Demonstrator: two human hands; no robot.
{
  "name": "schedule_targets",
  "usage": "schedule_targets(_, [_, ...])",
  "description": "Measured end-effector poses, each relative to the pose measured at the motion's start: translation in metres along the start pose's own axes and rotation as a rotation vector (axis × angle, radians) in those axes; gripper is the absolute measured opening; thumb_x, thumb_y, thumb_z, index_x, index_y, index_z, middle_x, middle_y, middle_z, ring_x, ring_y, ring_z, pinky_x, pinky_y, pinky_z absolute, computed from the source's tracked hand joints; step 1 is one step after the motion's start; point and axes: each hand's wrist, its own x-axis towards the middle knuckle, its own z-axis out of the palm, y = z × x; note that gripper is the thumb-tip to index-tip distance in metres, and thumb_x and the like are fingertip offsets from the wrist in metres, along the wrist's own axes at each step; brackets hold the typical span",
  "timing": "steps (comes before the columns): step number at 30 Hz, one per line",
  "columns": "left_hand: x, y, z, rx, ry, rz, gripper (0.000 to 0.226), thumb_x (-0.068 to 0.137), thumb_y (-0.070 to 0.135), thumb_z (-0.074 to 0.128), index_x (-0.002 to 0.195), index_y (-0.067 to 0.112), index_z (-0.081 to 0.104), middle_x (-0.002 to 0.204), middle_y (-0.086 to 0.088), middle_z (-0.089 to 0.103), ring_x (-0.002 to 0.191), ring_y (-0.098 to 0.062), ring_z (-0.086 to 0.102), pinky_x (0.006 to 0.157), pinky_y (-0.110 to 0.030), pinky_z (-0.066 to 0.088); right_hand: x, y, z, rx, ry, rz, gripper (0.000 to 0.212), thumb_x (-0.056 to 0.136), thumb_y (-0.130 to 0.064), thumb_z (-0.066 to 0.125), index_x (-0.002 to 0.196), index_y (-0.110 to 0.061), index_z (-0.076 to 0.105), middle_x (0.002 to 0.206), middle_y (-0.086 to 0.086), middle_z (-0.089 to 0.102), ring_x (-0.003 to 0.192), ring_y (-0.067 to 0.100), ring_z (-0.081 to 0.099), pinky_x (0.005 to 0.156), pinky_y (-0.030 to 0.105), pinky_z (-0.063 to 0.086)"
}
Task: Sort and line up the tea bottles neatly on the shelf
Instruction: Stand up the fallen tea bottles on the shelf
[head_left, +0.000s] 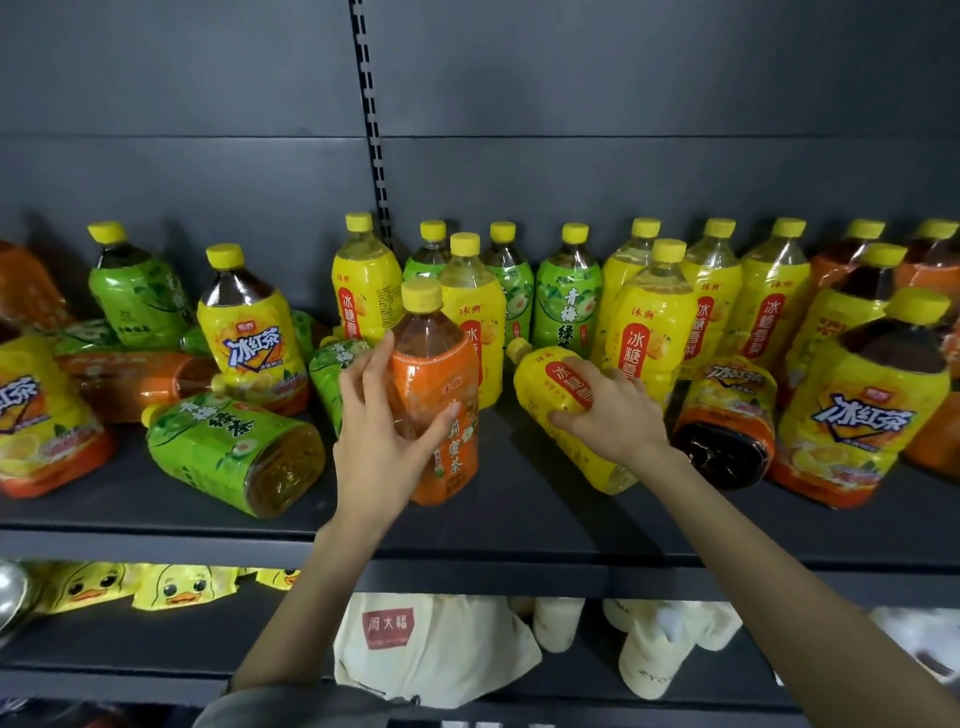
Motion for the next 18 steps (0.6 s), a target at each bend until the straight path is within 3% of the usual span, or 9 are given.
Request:
schedule_targets(8, [-0.001,0.0,0.001,0.004,0.022,0.008,0.086,0.073,0.055,0.066,0.142,0.039,0.017,0.134,0.009,0.027,0.124,-0.021,0.043,0.081,-0.04,0.049,-0.017,0.016,0.006,0.148,0.231,-0.019,0.076,0.078,-0.06,0.059,0.144,-0.039,0.029,0.139,0.007,0.044,0.121,0.034,0.044,0.095,0.049,0.045])
schedule_targets(14, [-0.001,0.0,0.002,0.001,0.024,-0.007,0.086,0.072,0.053,0.066,0.142,0.039,0.017,0.136,0.006,0.027,0.125,-0.024,0.044,0.083,-0.044,0.049,-0.035,0.025,0.013,0.327,0.398,-0.029,0.081,0.071,-0.076,0.043,0.143,-0.044,0.025,0.142,0.005,0.04,0.123,0.027,0.043,0.092,0.05,0.046])
schedule_targets(18, [-0.001,0.002,0.003,0.0,0.021,-0.013,0.085,0.072,0.054,0.065,0.141,0.04,0.016,0.136,0.004,0.027,0.125,-0.027,0.044,0.085,-0.048,0.05,-0.044,0.025,0.019,0.492,0.507,-0.074,0.077,0.073,-0.071,0.05,0.141,-0.048,0.021,0.142,0.003,0.038,0.122,0.014,0.037,0.093,0.04,0.043])
